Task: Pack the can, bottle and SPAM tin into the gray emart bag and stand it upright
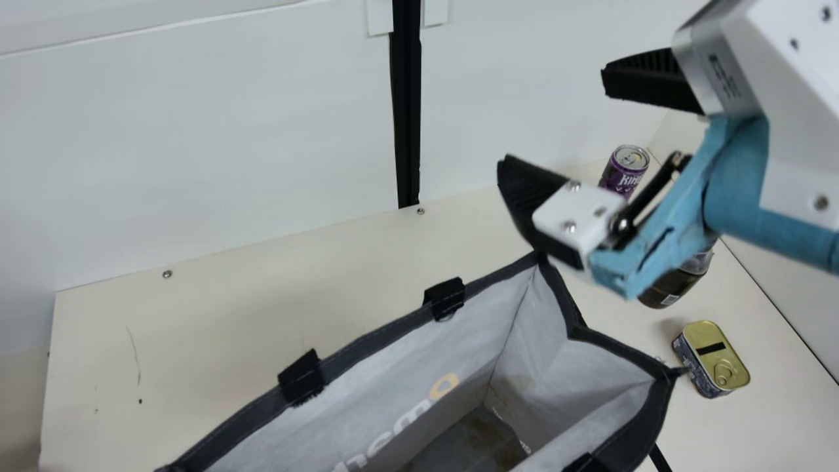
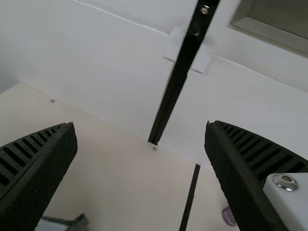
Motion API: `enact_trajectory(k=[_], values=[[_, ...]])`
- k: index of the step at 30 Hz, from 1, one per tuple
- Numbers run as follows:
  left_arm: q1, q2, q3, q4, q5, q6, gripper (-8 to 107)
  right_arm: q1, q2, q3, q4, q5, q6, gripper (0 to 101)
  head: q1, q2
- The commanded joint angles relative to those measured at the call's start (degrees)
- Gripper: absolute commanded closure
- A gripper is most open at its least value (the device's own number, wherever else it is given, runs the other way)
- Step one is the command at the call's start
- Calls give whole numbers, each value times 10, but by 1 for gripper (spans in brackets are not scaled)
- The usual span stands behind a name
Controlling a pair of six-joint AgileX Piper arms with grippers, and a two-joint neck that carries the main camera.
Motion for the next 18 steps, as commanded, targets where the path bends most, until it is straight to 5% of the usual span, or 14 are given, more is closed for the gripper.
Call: enact_trajectory(k=[1, 8, 18], values=[[0, 0, 0, 0, 0, 0, 9, -87, 11, 2, 44, 1, -20, 6, -12, -1], [0, 0, 0, 0, 0, 0, 9, -145, 28, 18, 43, 1, -15, 6, -12, -1], [0, 0, 0, 0, 0, 0, 9, -170, 22, 63, -32, 1, 38, 6, -12, -1]])
